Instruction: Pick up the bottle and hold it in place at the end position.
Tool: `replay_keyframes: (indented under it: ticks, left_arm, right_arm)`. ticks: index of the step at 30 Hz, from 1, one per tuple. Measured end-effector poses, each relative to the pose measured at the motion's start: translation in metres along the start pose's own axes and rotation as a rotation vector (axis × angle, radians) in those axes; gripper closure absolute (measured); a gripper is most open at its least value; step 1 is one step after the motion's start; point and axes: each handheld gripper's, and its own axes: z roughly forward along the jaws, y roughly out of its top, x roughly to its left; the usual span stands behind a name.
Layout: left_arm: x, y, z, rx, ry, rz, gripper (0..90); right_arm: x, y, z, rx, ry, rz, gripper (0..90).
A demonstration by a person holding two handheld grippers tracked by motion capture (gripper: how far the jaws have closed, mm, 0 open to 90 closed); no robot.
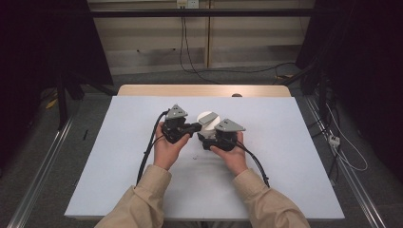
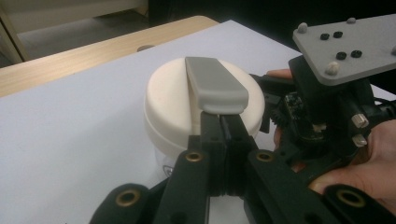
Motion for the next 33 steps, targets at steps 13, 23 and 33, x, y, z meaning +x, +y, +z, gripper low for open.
replay_keyframes:
  ticks: [13,23,33]
  left_arm:
    - [0.001,0.008,0.001,0.005,0.007,0.010,88.6]
    - [0.001,0.016,0.001,0.005,0.010,0.015,88.6]
    - [0.001,0.022,0.004,0.001,0.011,0.018,88.6]
  right_arm:
    - [0.000,0.000,0.000,0.001,0.001,0.001,18.8]
    - [0.000,0.000,0.000,0.001,-0.002,0.001,18.8]
    - [0.000,0.000,0.000,0.001,-0.002,0.000,18.8]
